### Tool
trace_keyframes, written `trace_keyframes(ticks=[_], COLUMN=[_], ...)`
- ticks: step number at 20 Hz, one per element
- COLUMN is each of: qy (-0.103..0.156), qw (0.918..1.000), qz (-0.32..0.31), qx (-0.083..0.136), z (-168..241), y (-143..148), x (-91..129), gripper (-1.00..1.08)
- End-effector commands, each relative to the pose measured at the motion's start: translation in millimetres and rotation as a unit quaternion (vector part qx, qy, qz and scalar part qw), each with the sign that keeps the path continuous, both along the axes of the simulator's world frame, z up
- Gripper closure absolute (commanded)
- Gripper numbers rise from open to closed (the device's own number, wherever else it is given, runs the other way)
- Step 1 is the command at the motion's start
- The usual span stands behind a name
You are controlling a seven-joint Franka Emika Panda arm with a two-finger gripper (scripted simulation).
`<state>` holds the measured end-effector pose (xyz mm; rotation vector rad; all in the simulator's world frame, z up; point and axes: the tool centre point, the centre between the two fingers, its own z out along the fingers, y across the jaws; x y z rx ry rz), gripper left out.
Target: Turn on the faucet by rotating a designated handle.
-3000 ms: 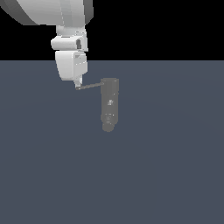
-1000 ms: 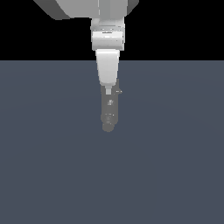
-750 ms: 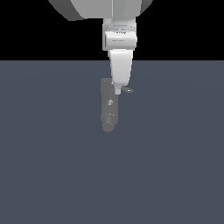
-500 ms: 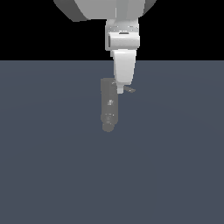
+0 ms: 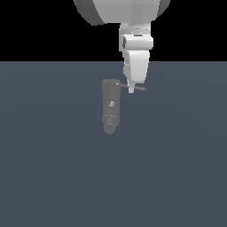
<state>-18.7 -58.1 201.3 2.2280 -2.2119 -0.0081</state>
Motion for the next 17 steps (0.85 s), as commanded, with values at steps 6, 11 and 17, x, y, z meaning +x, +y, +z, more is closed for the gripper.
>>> trace_keyframes(ticks=[6,11,17], qy=[-0.003,-0.003,-0.003], qw=[1.0000,1.0000,0.9999], qz=[-0.007,-0.009,-0.012], qx=[-0.001,-0.001,-0.001], z=[0,0,0], y=[-29,-44,-60], x=[22,35,47], gripper=[1.08,1.08,1.08])
